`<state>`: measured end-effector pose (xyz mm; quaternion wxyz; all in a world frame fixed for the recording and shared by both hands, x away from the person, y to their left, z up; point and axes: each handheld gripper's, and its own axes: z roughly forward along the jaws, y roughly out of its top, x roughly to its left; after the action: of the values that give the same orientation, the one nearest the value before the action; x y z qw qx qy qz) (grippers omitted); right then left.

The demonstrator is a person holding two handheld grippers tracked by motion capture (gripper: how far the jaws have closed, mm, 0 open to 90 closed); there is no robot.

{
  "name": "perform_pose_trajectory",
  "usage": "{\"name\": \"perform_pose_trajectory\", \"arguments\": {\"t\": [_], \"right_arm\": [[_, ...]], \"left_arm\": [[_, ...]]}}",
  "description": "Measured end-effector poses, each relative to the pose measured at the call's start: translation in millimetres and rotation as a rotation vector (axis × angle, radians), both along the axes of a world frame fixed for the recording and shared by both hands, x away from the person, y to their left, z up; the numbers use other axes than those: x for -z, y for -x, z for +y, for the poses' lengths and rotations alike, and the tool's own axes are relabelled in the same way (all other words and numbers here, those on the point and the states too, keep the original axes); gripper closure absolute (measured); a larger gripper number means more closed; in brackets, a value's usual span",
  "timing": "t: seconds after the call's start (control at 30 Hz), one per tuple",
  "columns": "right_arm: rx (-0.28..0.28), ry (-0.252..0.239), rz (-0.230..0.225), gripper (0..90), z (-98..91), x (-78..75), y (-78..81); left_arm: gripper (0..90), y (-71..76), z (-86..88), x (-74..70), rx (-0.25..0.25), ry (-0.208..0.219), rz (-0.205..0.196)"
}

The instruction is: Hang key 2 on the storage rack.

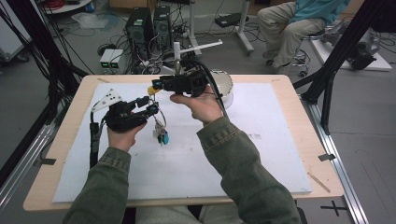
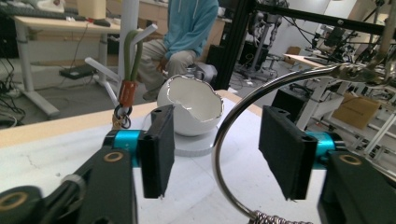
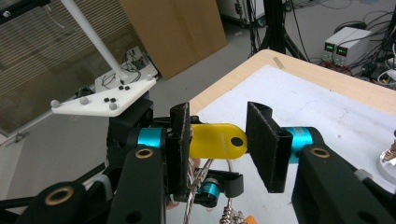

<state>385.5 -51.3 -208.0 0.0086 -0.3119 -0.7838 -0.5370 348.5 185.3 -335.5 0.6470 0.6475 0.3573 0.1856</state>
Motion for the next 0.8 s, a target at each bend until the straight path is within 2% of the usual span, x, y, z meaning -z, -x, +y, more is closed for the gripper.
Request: {"name": "perform_pose_trajectory", "arguments": {"t": [0.13, 0.17, 0.27, 0.47, 0.8], "right_arm": [[-0.003, -0.005, 0.003, 61.1, 2.8, -0.5, 0.2], [-0.003, -0.003, 0.0, 61.1, 3.4, -0.1, -0.1], [-0.005, -0.002, 0.007, 61.2, 5.3, 0.7, -0.3], [-0.006, -0.037, 0.021, 61.2, 4.6, -0.3, -1.5], [-0.005, -0.039, 0.044, 59.5, 1.6, 0.1, -3.3]], "left_arm": [[57.9, 1.0, 0.5, -1.0, 0.007, 0.011, -0.01], [60.9, 1.2, 0.5, -1.3, 0.012, 0.025, -0.007], [73.1, 1.8, 2.4, -2.5, 0.023, 0.039, -0.01], [84.1, 2.5, -0.1, -1.4, 0.018, -0.03, -0.004], [85.9, 2.8, -4.8, -2.2, 0.015, -0.063, -0.028]]}}
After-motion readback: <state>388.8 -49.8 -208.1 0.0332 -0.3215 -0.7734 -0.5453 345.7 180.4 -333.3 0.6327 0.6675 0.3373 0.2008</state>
